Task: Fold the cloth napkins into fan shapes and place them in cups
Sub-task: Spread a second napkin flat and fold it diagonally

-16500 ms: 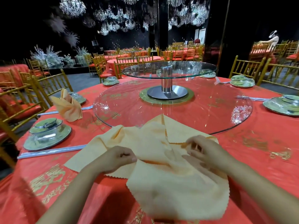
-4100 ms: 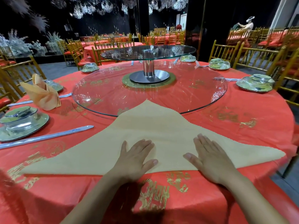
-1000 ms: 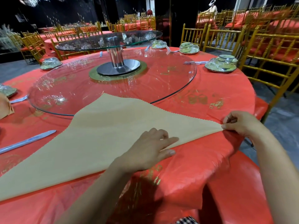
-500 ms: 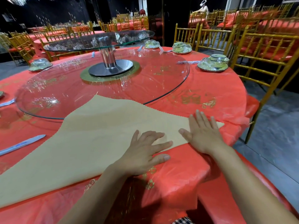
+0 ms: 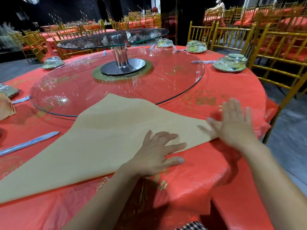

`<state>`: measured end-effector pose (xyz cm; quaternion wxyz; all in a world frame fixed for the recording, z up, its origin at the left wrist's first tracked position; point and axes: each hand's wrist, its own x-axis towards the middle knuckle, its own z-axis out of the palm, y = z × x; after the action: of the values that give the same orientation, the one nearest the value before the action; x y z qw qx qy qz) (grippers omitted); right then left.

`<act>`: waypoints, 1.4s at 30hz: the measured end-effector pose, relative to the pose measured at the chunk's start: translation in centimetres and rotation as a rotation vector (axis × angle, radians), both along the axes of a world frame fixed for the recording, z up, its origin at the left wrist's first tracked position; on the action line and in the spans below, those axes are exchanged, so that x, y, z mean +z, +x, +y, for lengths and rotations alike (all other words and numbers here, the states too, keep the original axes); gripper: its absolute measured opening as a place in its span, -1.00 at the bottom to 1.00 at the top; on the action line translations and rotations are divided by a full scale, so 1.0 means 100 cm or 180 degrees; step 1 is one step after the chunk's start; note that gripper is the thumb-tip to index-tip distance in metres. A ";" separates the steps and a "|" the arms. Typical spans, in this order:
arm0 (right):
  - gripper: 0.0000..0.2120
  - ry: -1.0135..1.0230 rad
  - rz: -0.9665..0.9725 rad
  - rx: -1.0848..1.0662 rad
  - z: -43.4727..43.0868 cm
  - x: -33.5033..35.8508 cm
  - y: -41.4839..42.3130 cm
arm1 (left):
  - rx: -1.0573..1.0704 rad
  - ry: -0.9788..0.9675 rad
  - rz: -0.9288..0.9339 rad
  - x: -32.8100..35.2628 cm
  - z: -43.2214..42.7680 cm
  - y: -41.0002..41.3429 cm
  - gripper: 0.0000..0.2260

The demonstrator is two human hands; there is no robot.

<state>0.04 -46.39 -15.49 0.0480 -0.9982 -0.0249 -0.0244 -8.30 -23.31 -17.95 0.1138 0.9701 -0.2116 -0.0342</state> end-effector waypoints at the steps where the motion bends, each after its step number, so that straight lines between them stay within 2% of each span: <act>1: -0.21 -0.0015 -0.0057 0.0402 0.020 0.000 -0.006 | 0.0009 0.0020 0.0003 0.000 0.000 0.000 -0.29; 4: -0.18 0.0212 0.0203 0.1345 0.068 -0.011 -0.020 | 0.0017 0.0059 0.0024 0.001 -0.001 0.001 -0.28; 6: -0.24 0.0312 0.0407 0.1400 0.071 -0.017 -0.020 | 0.0012 0.0041 0.0020 0.001 -0.002 0.000 -0.29; 9: -0.11 0.0133 0.0500 0.1199 0.055 -0.020 -0.017 | 0.0012 0.0055 0.0049 0.000 -0.001 0.001 -0.34; 12: -0.19 0.0100 0.0626 0.0699 0.025 -0.018 -0.008 | 0.0020 0.0067 0.0059 0.000 -0.001 0.000 -0.31; 16: -0.17 0.0090 0.0792 -0.0017 -0.020 -0.014 0.002 | 0.0020 -0.0023 0.0035 -0.001 0.000 0.000 -0.32; 19: -0.17 -0.0052 0.0742 -0.0175 -0.018 -0.008 0.006 | 0.0027 -0.0097 0.0024 -0.002 0.000 0.001 -0.36; 21: -0.25 0.0114 0.0252 0.0126 0.004 -0.003 0.007 | 0.0013 -0.0150 0.0004 -0.002 -0.001 0.001 -0.36; 23: -0.38 0.0565 -0.0037 0.0887 0.039 0.005 0.001 | 0.0071 -0.0356 0.0029 0.000 -0.001 0.000 -0.43; 25: -0.46 0.1457 0.0417 0.1553 0.073 0.010 -0.008 | 0.0183 -0.0871 0.0087 0.003 -0.002 0.000 -0.50; 27: -0.50 0.2085 0.1019 0.1713 0.094 0.007 -0.019 | 0.0246 -0.1258 0.0073 0.004 -0.001 0.000 -0.64; 30: -0.47 0.2322 0.0964 0.1737 0.095 -0.009 -0.019 | 0.0294 -0.1622 -0.0234 -0.001 0.003 0.003 -0.86; 32: -0.36 0.2082 0.0910 0.1887 0.093 -0.016 -0.016 | 0.0470 -0.1975 -0.0470 -0.004 0.006 0.003 -0.92; 33: -0.35 0.1672 0.0821 0.1998 0.094 -0.018 -0.016 | 0.0587 -0.1954 -0.0625 -0.005 0.008 0.002 -0.89; 35: -0.17 0.0852 0.0427 0.2221 0.099 -0.028 -0.015 | 0.0848 -0.1269 -0.0863 -0.009 0.011 0.000 -0.77; 37: 0.07 0.0386 0.0277 0.2191 0.101 -0.033 -0.014 | 0.1175 -0.0467 -0.0592 -0.009 0.017 -0.008 -0.55; 39: 0.14 0.0229 0.0223 0.2161 0.100 -0.037 -0.012 | 0.1384 -0.0169 -0.0333 -0.010 0.028 -0.015 -0.31; 42: 0.17 0.0176 0.0238 0.2151 0.100 -0.035 -0.012 | 0.1546 0.0221 -0.0098 -0.008 0.048 -0.027 -0.37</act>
<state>-1.13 -36.39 -19.00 0.0814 -0.9321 -0.3519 0.0288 -11.02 -18.51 -18.79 0.0820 0.9962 0.0275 0.0017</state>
